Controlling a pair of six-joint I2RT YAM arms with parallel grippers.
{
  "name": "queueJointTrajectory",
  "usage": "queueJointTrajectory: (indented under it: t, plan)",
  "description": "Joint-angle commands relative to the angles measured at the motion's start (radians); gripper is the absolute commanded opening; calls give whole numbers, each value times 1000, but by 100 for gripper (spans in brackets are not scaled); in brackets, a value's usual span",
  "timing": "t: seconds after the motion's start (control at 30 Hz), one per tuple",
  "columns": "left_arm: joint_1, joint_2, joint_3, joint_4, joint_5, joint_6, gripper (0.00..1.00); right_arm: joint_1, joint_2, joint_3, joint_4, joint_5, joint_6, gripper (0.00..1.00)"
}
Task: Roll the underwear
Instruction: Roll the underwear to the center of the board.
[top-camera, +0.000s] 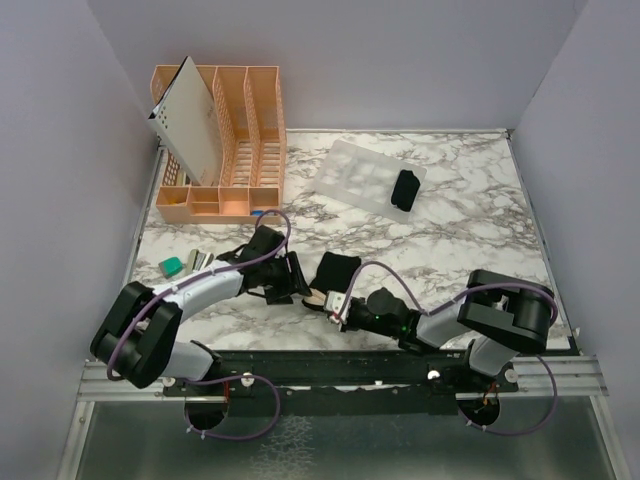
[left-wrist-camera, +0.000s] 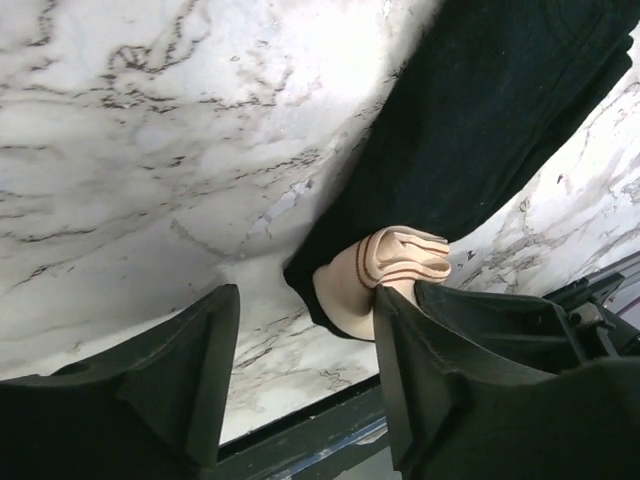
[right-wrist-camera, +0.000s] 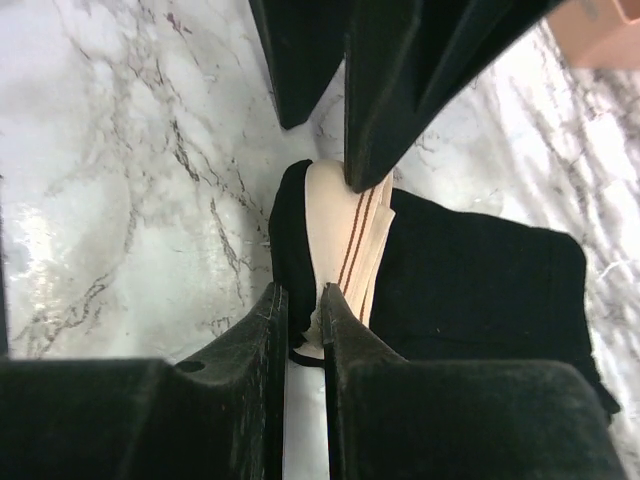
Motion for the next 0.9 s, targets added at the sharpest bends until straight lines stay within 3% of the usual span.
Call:
queueJointTrajectory:
  t: [0.0,0.17,0.37,0.67,0.87]
  plan:
    - [10,-60,-49,22,-4,-14,63,-40,13,-45,73,-175,228,0]
    - [10,-106,-130,145,53,-93,71,-60,54,-60,147,-175,308,1]
    - [6,-132,-216,199,66,-198,73,-62,82,-73,183,-152,352,0]
    - [-15,-225,-372,306,26,-412,72,-62,93,-93,207,-100,371,0]
    - [-54,-167,-396,394,-37,-454,66,-62,100,-92,223,-109,357,0]
